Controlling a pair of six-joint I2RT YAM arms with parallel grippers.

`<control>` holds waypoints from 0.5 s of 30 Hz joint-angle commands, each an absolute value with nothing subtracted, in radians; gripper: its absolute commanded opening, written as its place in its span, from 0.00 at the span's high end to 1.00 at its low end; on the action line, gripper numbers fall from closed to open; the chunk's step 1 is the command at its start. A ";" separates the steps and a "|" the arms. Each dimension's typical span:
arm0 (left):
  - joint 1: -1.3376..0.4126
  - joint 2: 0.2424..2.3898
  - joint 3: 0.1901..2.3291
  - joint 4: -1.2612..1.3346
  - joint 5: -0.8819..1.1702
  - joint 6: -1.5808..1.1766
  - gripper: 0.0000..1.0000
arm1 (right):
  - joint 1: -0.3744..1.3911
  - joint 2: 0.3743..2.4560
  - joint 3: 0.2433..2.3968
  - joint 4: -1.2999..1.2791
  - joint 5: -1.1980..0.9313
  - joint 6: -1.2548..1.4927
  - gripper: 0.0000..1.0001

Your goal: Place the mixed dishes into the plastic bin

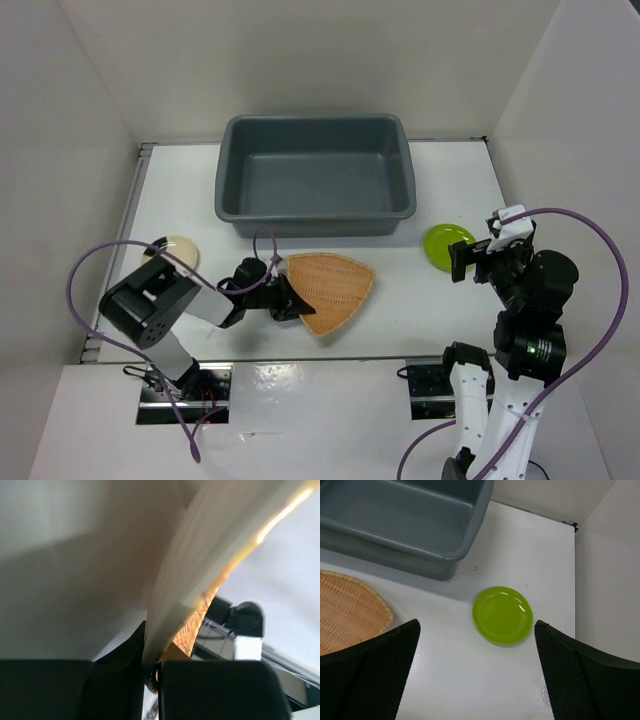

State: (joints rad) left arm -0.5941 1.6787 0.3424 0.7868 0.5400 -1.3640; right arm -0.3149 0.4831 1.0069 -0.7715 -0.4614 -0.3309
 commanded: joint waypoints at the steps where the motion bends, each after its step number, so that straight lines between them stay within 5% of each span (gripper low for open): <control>1: -0.636 1.539 0.359 0.546 0.549 -1.263 1.00 | -0.324 0.459 1.008 -0.746 -0.477 -0.334 0.01; 8: -0.674 1.045 0.773 -0.125 0.347 -1.045 1.00 | -0.324 0.413 1.008 -0.746 -0.488 -0.344 0.01; 15: -0.470 1.359 1.346 -0.319 0.510 -0.818 1.00 | -0.324 0.413 1.008 -0.746 -0.488 -0.344 0.01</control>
